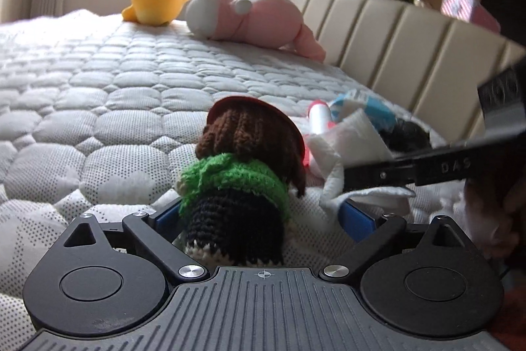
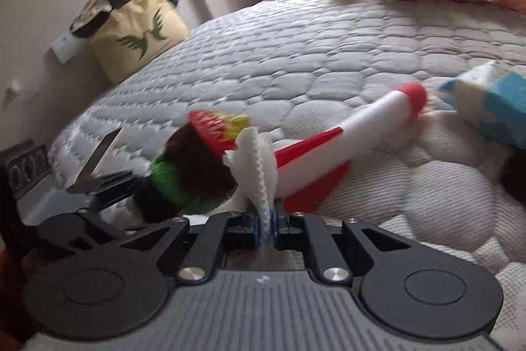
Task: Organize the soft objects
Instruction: 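Wipe the doll's hair and sweater with the right tool's tissue while the left tool holds it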
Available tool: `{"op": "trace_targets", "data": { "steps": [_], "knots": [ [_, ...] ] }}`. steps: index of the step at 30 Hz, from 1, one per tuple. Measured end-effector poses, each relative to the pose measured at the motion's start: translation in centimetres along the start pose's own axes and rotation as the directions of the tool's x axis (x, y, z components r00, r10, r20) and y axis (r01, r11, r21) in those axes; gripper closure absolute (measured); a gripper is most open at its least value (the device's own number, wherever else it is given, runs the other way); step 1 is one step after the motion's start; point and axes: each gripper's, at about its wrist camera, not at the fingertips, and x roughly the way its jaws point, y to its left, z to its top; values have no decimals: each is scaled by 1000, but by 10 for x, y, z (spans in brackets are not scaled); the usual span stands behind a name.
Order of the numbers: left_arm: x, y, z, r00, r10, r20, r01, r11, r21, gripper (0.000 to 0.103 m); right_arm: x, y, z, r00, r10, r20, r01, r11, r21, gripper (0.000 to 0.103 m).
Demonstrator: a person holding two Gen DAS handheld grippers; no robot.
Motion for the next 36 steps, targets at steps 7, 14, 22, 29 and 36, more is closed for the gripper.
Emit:
{"op": "trace_targets", "data": {
  "steps": [7,14,22,29,36],
  "knots": [
    [7,15,12,999,28,32,-23,986,-162,4,-14,-30,17,987,-133,94,129,991,47,94],
    [28,-26,30,986,153,67,-162,973,164,36,-45,-36,21,980,-103,169,88,992,96,94],
    [32,-119,-13,982,146,122,-191,761,620,18,-63,-10,34,971,-10,238,5,1000,20,94],
    [30,-128,-24,991,112,71,-132,783,608,9,-35,38,17,984,136,118,-122,985,-119,94],
    [27,-111,-24,996,94,5,-83,849,522,7,-51,15,-6,986,153,70,-149,987,-53,95]
  ]
}}
